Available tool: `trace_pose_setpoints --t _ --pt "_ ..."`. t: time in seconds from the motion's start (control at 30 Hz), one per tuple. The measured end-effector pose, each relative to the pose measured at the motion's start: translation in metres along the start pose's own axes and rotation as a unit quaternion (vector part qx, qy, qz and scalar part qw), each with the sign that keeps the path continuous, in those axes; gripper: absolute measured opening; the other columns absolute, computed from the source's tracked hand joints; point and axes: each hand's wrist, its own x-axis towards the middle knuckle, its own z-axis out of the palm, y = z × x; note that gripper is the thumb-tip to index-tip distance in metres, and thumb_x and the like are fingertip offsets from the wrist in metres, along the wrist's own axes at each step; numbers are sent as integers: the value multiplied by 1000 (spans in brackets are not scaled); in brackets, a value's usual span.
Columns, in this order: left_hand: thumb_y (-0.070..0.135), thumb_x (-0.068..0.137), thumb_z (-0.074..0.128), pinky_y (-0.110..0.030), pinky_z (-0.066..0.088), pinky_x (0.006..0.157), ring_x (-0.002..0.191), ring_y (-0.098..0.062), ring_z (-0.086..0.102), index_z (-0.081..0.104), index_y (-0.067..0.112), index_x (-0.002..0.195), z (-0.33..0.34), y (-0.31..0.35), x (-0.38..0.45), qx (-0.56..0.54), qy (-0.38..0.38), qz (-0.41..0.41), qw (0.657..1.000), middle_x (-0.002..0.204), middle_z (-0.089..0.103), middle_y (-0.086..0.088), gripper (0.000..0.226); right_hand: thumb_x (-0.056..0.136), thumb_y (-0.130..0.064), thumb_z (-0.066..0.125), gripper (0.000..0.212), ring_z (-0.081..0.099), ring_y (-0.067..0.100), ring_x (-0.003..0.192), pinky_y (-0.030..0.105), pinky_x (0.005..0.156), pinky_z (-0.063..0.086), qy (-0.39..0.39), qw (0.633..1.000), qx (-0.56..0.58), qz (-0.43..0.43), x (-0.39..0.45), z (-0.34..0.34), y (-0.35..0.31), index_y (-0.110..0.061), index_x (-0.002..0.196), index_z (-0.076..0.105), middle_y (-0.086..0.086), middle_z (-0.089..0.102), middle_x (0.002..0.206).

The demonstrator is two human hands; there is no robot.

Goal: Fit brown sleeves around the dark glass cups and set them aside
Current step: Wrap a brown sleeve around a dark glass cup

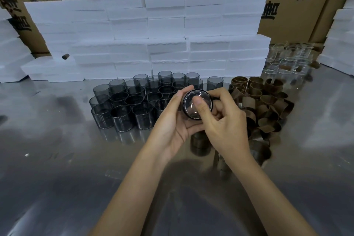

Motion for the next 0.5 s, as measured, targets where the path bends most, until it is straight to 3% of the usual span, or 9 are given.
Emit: trace_pose_setpoints --t 0.1,0.23,0.33,0.43,0.5 --pt "41 107 43 -32 62 68 89 -28 76 60 28 135 -3 -1 1 12 2 -5 1000 114 74 -12 35 103 -35 58 17 69 22 65 46 62 55 -14 1000 3 10 3 -5 1 -20 98 63 0 71 72" --pt "41 106 45 -28 61 60 76 -28 75 59 28 133 -13 4 5 13 36 15 999 114 75 -13 33 107 -20 49 18 63 12 63 32 62 54 -66 997 29 22 11 -15 6 -23 109 66 -1 69 78" --pt "43 107 43 -26 60 57 72 -27 76 57 28 137 -24 9 7 -6 85 24 996 109 77 -7 37 100 -29 61 15 62 14 82 29 77 52 -145 986 -30 75 17 -27 13 -29 115 64 -6 67 91" --pt "48 104 48 -28 59 56 71 -27 75 55 19 144 -34 16 4 -43 123 11 991 113 75 -10 50 83 -51 73 25 44 10 114 31 96 36 -312 912 -253 84 14 -32 17 -37 102 63 -15 52 116" --pt "48 98 58 -30 59 56 77 -30 75 60 16 135 -38 18 4 -63 130 4 989 103 76 -12 49 81 -55 74 23 27 9 126 31 100 20 -372 864 -333 71 8 -28 14 -39 92 62 -16 42 128"
